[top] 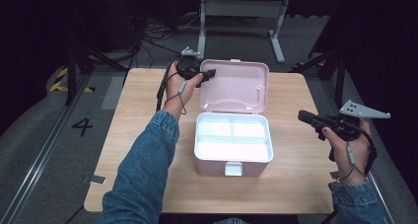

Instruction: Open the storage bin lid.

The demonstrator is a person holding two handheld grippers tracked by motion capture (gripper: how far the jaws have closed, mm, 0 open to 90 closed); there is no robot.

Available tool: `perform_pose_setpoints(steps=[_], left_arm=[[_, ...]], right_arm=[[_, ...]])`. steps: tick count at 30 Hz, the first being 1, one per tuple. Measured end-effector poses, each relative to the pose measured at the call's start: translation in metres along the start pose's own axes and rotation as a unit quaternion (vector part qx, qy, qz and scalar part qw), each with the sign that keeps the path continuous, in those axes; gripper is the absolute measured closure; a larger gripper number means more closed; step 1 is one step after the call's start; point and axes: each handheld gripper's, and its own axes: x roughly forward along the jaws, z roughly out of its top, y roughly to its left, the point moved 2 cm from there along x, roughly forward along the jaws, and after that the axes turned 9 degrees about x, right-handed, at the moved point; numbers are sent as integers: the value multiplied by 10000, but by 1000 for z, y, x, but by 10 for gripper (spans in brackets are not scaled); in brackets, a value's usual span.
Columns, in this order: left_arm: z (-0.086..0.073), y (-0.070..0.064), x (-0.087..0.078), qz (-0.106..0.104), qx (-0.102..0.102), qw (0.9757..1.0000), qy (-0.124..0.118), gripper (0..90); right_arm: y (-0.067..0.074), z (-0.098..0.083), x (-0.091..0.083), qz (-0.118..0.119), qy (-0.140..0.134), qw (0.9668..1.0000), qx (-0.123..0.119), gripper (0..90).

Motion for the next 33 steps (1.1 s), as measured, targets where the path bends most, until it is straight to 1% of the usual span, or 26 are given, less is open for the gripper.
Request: perform_pose_setpoints(steps=[1,10,16,17,18,20,24,25,28,29,30,32,33], left_arm=[[-1,1,1,-6,-54,10000,26,536],[-8,7,13,9,-65,9999,150,516],[-14,11,20,-14,-117,9995,288,505],[-15,12,21,3,-118,9996,275,504],[-16,12,23,-24,-165,9994,303,503],[-18,14,25,-34,-152,9993,340,501],[-22,16,28,-35,-191,9991,385,497],[-23,16,29,-38,-230,9988,420,496],[-25,17,31,-43,-215,9989,422,496],[-26,17,31,-54,-248,9987,433,496],[-27,18,32,-38,-216,9988,446,495],[-29,19,33,-38,-259,9983,527,492],[-29,19,35,-35,-291,9982,514,491]], right_arm=[[0,0,0,1,7,10000,3,869],[-2,-2,2,-3,49,10000,34,866],[-3,-3,3,-7,79,10000,52,864],[-4,-3,3,-5,87,10000,45,863],[-4,-3,3,-12,91,10000,40,863],[-4,-4,4,-14,107,9999,71,863],[-5,-5,5,-17,132,9999,67,862],[-5,-5,5,-11,141,9999,84,861],[-6,-5,6,-25,158,9998,93,860],[-6,-5,6,-25,158,9998,93,860],[-6,-6,6,-23,161,9998,95,860],[-6,-6,6,-28,174,9998,93,860],[-6,-6,7,-22,179,9998,102,858]])
